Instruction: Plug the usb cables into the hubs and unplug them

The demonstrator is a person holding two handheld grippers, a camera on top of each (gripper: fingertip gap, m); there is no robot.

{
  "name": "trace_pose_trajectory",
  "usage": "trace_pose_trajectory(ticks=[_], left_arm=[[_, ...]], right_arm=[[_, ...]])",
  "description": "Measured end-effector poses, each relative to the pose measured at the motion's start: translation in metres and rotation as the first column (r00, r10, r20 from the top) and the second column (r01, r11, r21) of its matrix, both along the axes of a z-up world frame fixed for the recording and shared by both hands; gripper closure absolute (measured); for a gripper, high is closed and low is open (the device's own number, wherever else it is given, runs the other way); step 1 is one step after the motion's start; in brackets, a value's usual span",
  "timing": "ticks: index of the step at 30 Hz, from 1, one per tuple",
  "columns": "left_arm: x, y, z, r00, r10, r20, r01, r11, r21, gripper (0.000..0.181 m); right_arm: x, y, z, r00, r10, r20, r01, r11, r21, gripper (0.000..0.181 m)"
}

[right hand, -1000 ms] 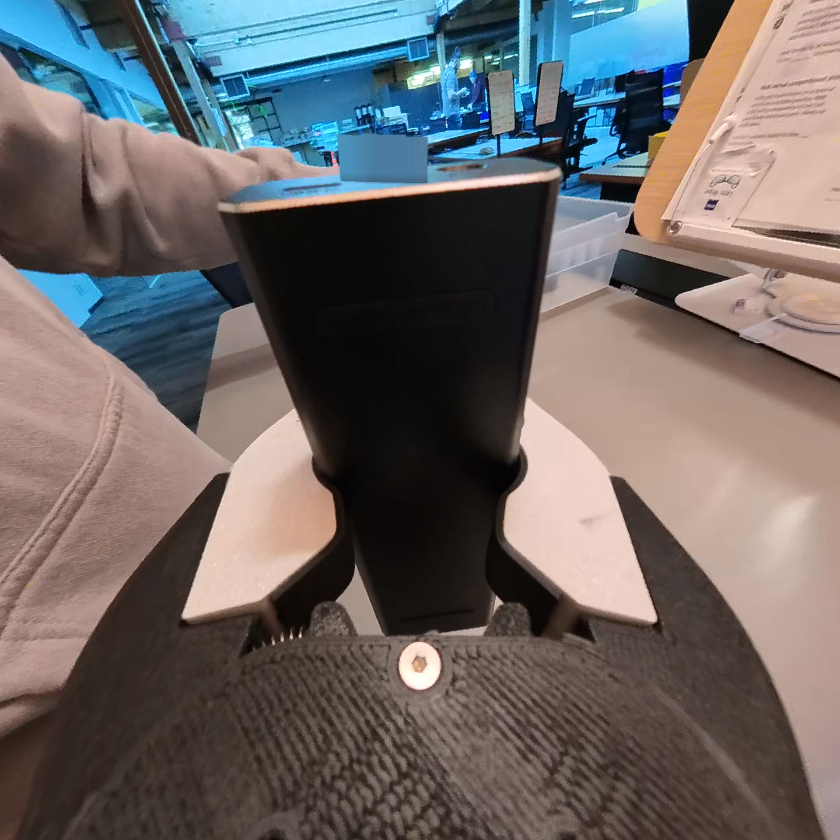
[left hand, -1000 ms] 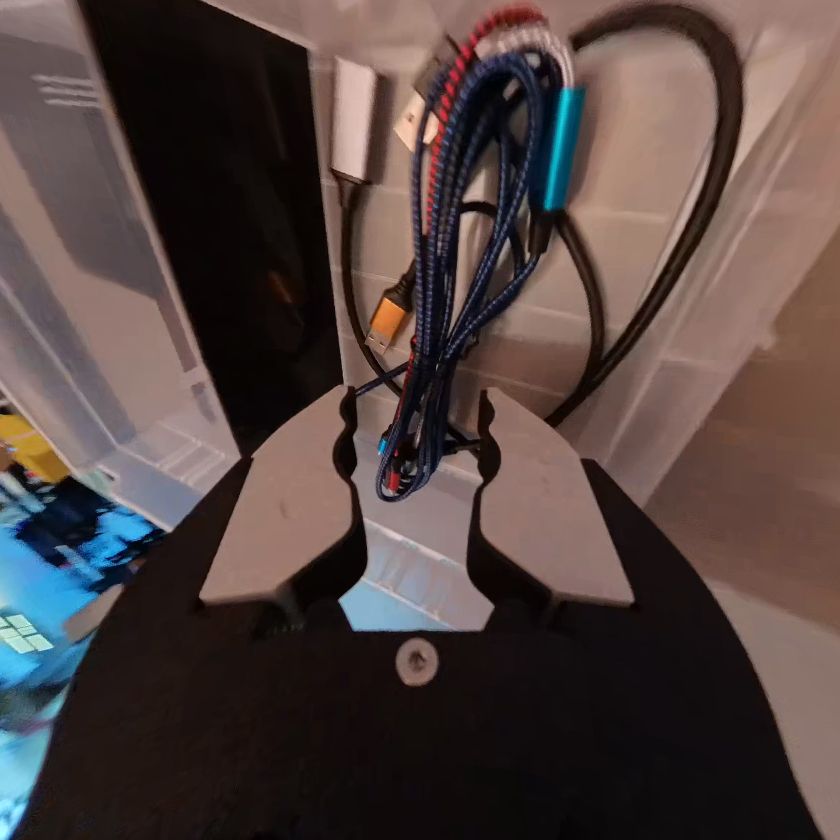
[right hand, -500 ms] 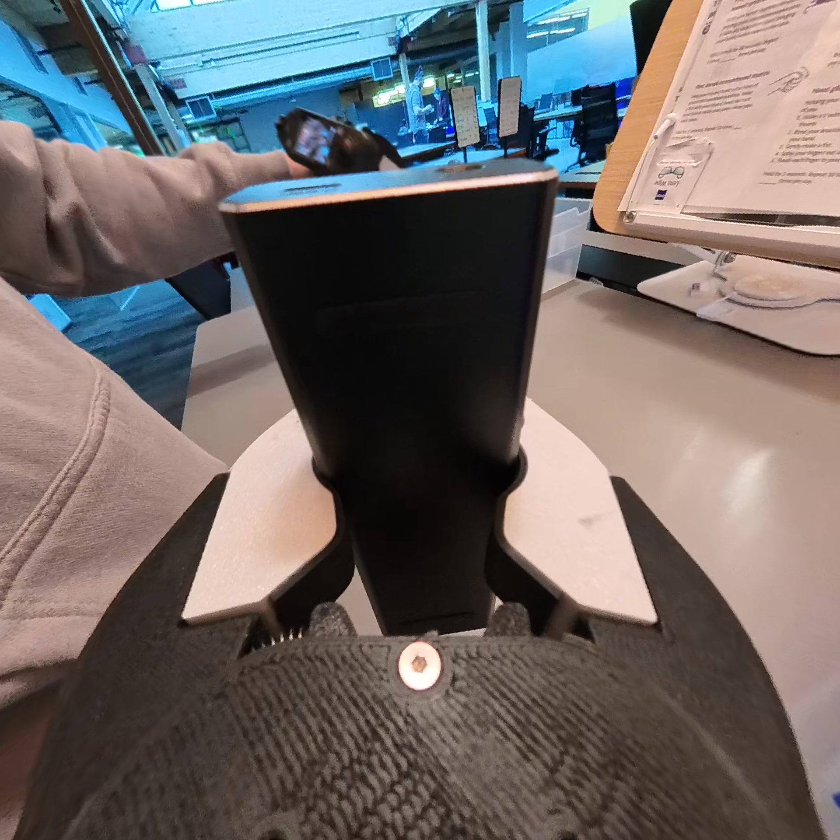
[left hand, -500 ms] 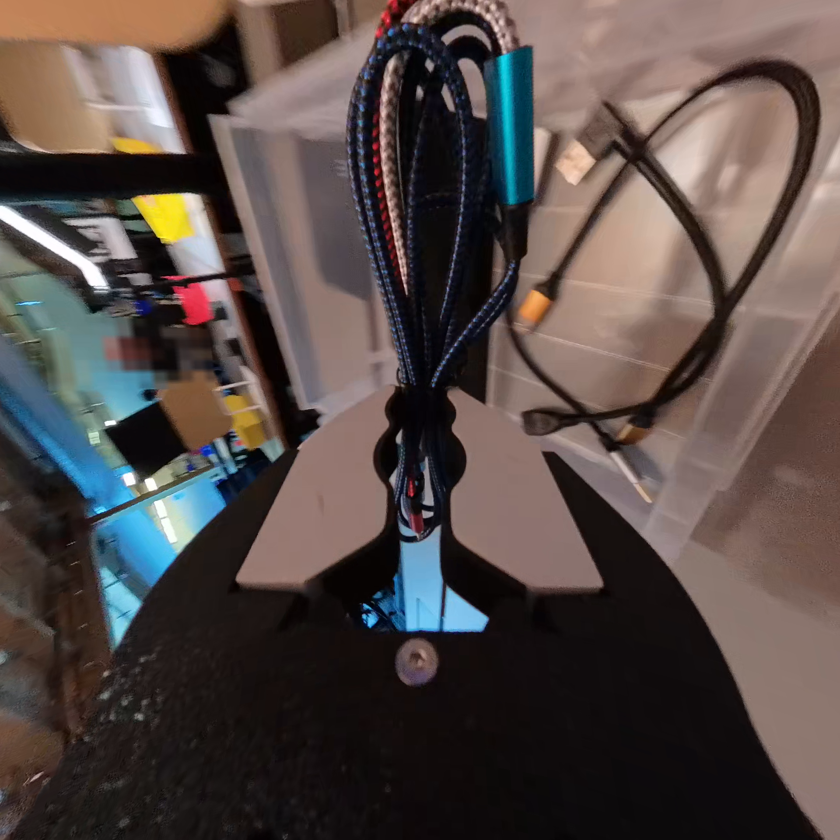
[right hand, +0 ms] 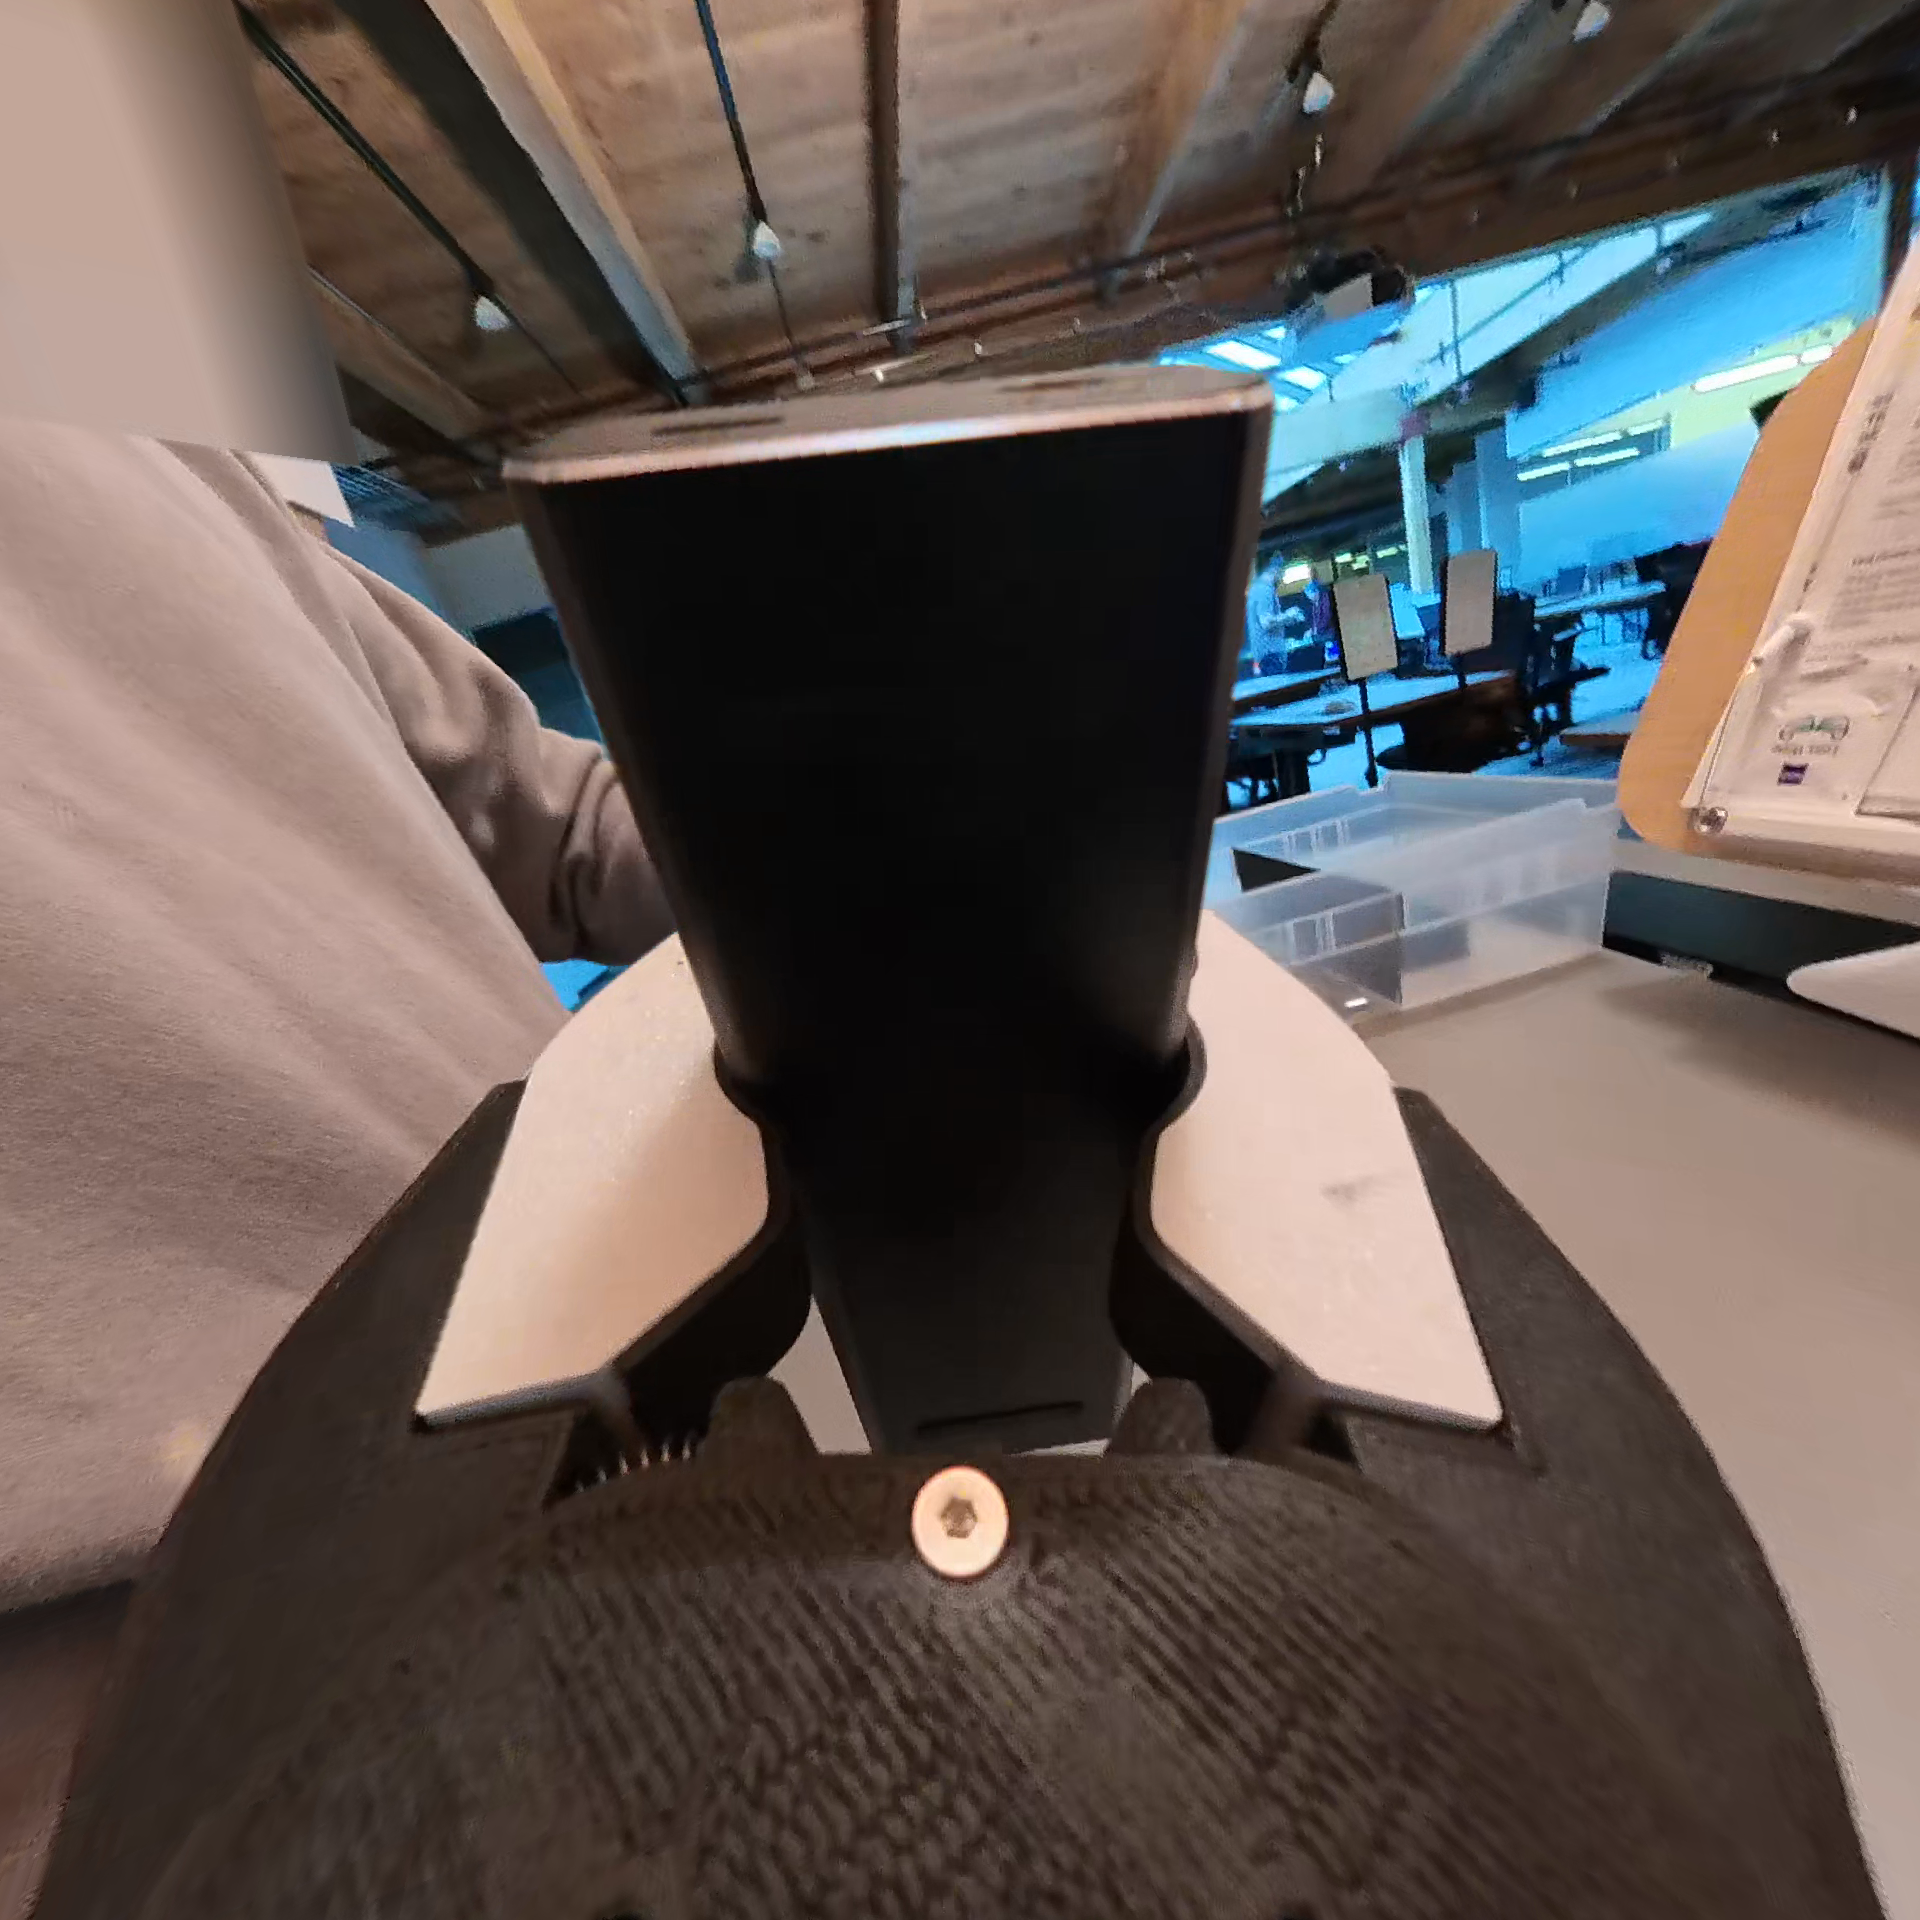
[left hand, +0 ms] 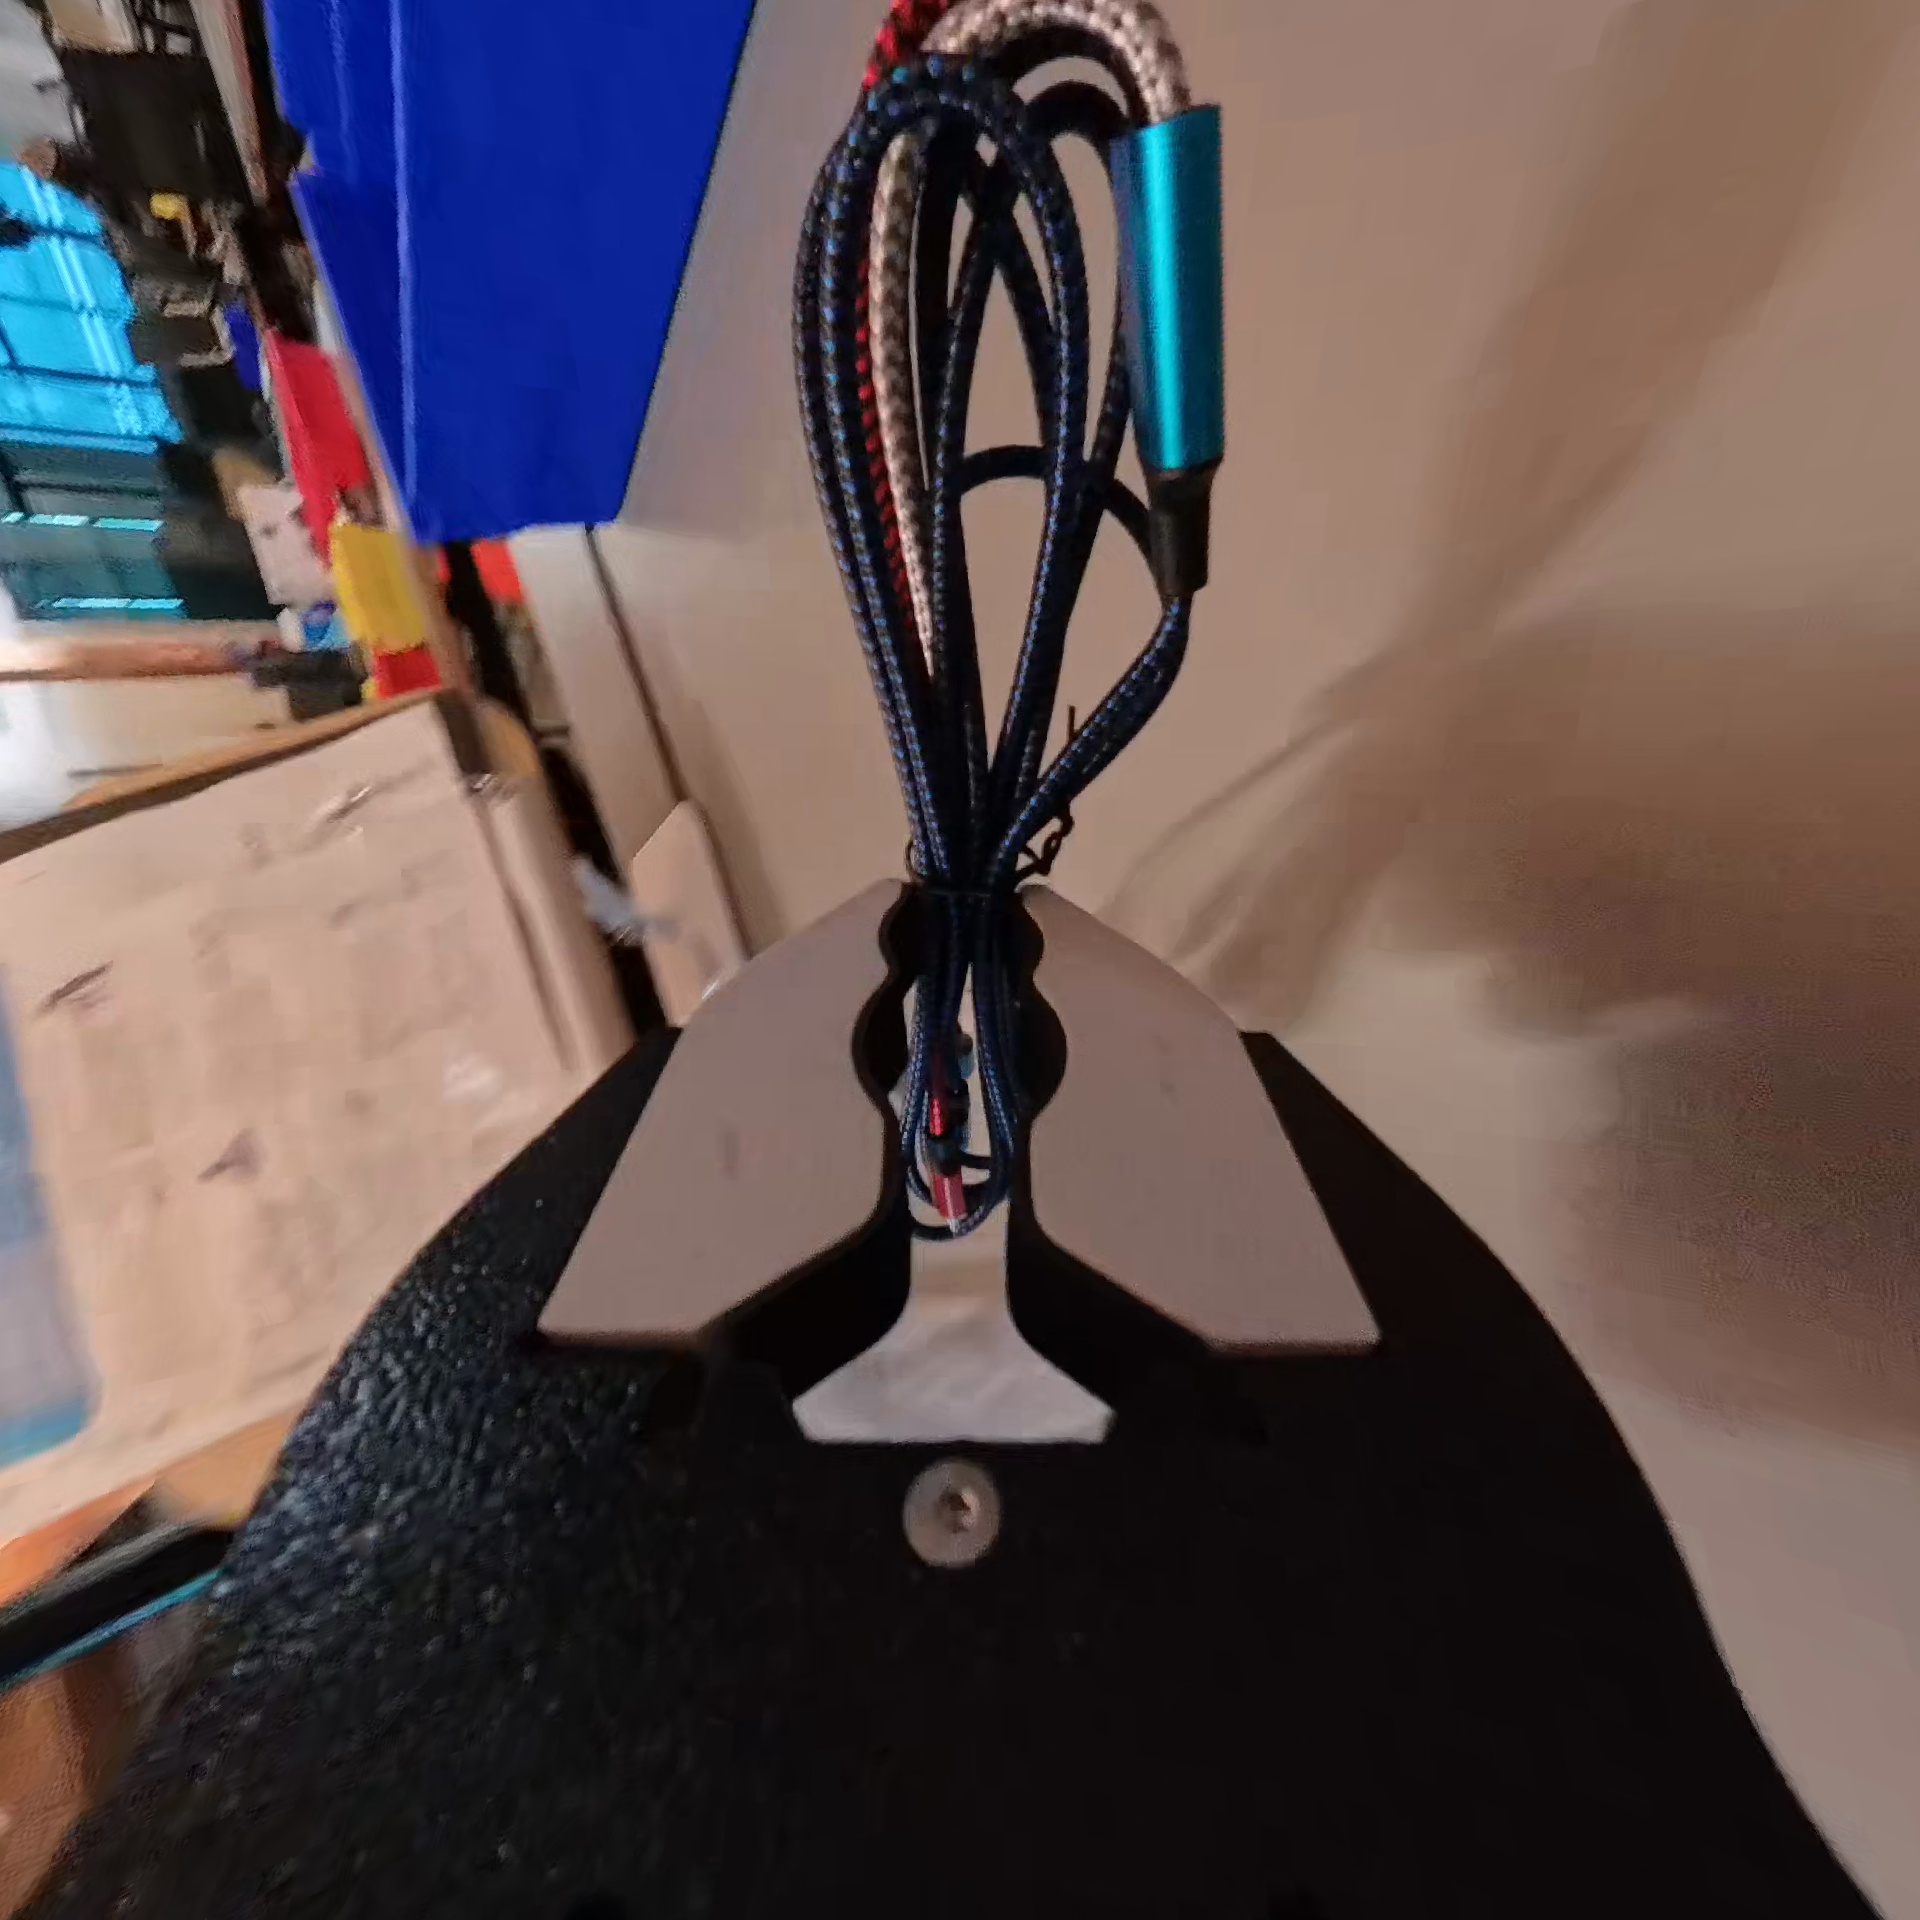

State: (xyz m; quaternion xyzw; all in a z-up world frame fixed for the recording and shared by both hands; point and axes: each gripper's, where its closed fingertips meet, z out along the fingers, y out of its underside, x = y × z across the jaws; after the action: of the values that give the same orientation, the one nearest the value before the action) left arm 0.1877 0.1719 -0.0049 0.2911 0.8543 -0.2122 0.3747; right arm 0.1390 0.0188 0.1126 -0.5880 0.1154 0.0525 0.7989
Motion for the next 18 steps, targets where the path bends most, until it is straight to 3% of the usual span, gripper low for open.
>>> trace_pose_trajectory(ticks=[2,5,9,12,15,16,18], left_arm=[[-0.015,-0.016,-0.019,0.99,-0.02,-0.14,0.01,0.998,-0.07,0.166],[-0.033,-0.035,-0.027,0.958,-0.06,-0.28,0.006,0.982,-0.19,0.165],[-0.038,-0.026,-0.053,0.939,-0.035,-0.341,-0.022,0.987,-0.16,0.161],[-0.044,-0.018,-0.058,0.876,0.019,-0.482,-0.126,0.974,-0.191,0.147],[-0.04,-0.015,-0.038,0.743,0.075,-0.665,-0.343,0.896,-0.283,0.144],[-0.032,-0.014,-0.029,0.671,0.116,-0.732,-0.469,0.831,-0.298,0.144],[-0.015,-0.016,-0.008,0.48,0.143,-0.866,-0.709,0.644,-0.287,0.14]], right_arm=[[-0.003,-0.002,0.003,1.0,0.019,0.017,-0.019,0.999,0.026,0.107],[-0.006,-0.003,0.003,0.999,0.029,0.022,-0.03,0.999,0.032,0.107],[-0.008,-0.001,-0.003,0.999,0.031,0.016,-0.031,1.0,0.0,0.107],[-0.007,0.003,-0.01,1.0,0.011,0.026,-0.009,0.998,-0.065,0.107],[-0.009,0.008,-0.013,0.999,-0.004,0.041,0.008,0.994,-0.106,0.107],[-0.009,0.01,-0.013,0.999,-0.011,0.046,0.016,0.994,-0.113,0.107],[-0.008,0.013,-0.014,0.998,-0.029,0.055,0.035,0.992,-0.122,0.107]])
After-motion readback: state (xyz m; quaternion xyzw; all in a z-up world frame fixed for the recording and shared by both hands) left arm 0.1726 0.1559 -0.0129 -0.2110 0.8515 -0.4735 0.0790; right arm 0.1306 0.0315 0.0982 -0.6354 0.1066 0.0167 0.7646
